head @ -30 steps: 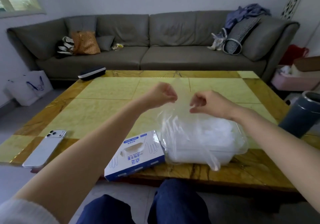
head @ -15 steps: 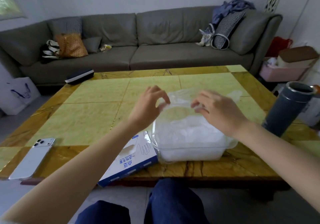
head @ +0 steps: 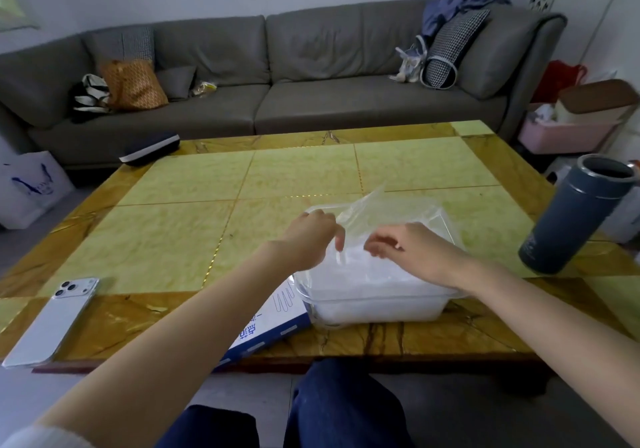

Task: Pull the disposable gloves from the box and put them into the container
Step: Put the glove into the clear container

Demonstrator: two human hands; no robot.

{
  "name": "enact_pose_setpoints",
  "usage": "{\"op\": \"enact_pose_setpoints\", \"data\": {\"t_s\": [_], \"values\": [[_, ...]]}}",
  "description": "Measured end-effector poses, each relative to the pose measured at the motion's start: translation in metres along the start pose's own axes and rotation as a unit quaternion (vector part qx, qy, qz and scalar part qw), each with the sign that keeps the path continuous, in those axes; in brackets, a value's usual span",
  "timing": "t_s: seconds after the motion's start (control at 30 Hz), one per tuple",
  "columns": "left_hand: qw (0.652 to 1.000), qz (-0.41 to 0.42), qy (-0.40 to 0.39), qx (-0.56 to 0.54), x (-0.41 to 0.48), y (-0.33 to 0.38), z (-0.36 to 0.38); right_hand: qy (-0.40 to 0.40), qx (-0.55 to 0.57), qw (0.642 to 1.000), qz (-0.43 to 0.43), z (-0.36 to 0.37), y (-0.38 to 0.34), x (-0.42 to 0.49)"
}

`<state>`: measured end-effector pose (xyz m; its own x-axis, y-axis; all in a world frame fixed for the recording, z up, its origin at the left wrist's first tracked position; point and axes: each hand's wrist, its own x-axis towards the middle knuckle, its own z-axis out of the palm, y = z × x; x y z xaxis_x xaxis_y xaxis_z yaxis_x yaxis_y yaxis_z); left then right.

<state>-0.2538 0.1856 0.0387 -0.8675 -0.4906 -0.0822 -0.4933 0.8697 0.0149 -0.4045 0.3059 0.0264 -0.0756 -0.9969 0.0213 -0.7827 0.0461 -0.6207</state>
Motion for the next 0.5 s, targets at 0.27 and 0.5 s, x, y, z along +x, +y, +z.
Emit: {"op": "enact_pose_setpoints", "data": {"t_s": [0.27, 0.5], "values": [[0.982, -0.08, -0.164, 0.055, 0.022, 0.032, 0.035, -0.102, -0.238, 0.966, 0.006, 0.012, 0.031, 0.027], [0.957, -0.08, -0.258, 0.109, 0.037, 0.03, 0.059, -0.205, -0.294, 0.932, 0.052, 0.014, 0.056, 0.034]]}}
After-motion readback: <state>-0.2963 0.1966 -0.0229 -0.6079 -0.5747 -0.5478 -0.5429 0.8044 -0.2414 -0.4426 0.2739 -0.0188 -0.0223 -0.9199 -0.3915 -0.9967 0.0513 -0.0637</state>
